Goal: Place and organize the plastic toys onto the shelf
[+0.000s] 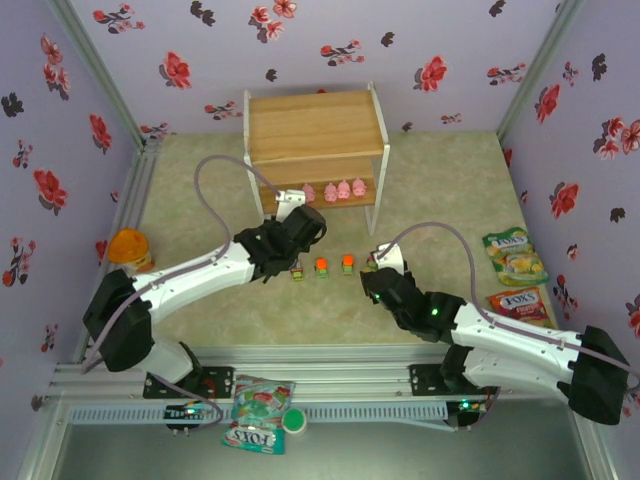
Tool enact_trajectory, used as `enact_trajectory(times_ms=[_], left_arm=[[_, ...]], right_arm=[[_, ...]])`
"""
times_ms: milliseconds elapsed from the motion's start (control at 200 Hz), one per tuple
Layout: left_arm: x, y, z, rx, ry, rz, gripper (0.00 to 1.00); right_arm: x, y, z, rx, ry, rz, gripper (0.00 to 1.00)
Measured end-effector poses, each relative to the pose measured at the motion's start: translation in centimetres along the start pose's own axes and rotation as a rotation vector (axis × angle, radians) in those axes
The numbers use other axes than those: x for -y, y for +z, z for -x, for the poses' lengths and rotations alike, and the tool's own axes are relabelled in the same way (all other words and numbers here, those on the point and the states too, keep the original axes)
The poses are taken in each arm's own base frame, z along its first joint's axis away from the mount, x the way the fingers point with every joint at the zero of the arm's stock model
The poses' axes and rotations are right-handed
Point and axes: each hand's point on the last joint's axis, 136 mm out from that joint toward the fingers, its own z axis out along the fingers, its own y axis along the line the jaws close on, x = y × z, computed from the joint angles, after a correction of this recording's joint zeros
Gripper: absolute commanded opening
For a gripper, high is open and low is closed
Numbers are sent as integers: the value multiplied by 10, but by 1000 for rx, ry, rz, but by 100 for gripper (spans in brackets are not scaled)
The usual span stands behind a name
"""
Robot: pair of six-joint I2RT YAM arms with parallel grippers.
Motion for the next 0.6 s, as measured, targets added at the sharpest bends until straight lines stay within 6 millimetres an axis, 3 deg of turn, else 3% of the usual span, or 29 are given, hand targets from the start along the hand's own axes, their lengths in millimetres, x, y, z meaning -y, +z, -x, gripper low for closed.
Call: enact_trajectory(times_ms=[270,600], left_arm=[[4,17,25,42,-7,13,33],[-7,37,33,56,-21,49,33]], right_arm=[[-1,5,0,-4,-3,-5,56],[-2,10,-5,-25,-14,-8,56]])
